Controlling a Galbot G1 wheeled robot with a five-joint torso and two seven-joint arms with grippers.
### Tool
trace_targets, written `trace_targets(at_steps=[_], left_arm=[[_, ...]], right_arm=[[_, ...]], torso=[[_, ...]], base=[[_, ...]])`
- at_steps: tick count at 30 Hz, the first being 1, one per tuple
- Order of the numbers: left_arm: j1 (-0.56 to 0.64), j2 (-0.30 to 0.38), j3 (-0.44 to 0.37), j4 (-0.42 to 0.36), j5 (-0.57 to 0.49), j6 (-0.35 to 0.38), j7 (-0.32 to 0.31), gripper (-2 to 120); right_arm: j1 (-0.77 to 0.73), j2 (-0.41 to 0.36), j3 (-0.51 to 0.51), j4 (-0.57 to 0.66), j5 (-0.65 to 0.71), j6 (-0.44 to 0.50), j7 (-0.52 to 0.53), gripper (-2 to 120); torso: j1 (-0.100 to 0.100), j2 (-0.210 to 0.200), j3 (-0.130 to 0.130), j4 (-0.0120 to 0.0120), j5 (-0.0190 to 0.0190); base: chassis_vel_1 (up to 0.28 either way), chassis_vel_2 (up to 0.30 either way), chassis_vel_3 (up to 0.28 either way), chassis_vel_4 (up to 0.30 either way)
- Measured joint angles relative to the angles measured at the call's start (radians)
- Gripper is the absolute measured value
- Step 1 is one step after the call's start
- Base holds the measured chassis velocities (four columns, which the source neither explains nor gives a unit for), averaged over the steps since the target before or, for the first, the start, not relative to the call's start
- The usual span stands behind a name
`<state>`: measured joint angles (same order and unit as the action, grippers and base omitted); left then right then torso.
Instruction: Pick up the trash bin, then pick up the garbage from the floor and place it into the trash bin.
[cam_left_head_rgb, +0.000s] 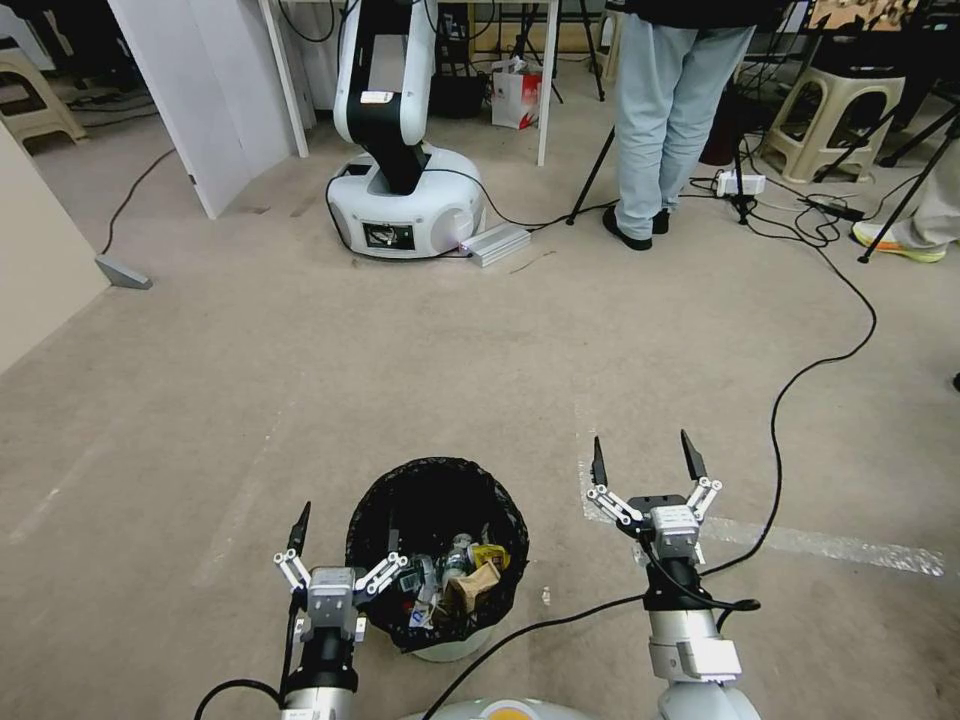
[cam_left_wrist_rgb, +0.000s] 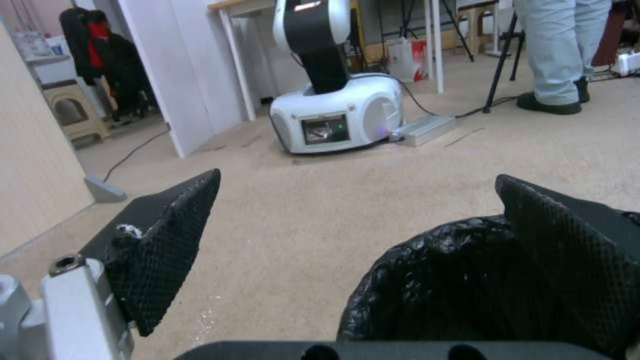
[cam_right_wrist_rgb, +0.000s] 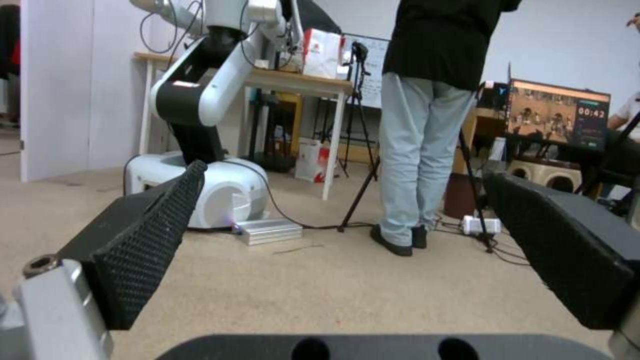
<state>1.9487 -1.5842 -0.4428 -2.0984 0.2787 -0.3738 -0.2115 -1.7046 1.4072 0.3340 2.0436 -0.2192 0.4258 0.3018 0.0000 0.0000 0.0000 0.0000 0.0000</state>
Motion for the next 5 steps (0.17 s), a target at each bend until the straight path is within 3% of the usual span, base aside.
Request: trace_targets(at_steps=[5], left_arm=[[-0.001, 0.0, -0.001, 0.0, -0.001, 0.001, -0.001, 100]], right_arm=[[0.0, 0.0, 0.0, 0.0, 0.0, 0.0, 0.0, 100]], torso=[[0.0, 0.0, 0.0, 0.0, 0.0]], base=[[0.0, 0.0, 0.0, 0.0]])
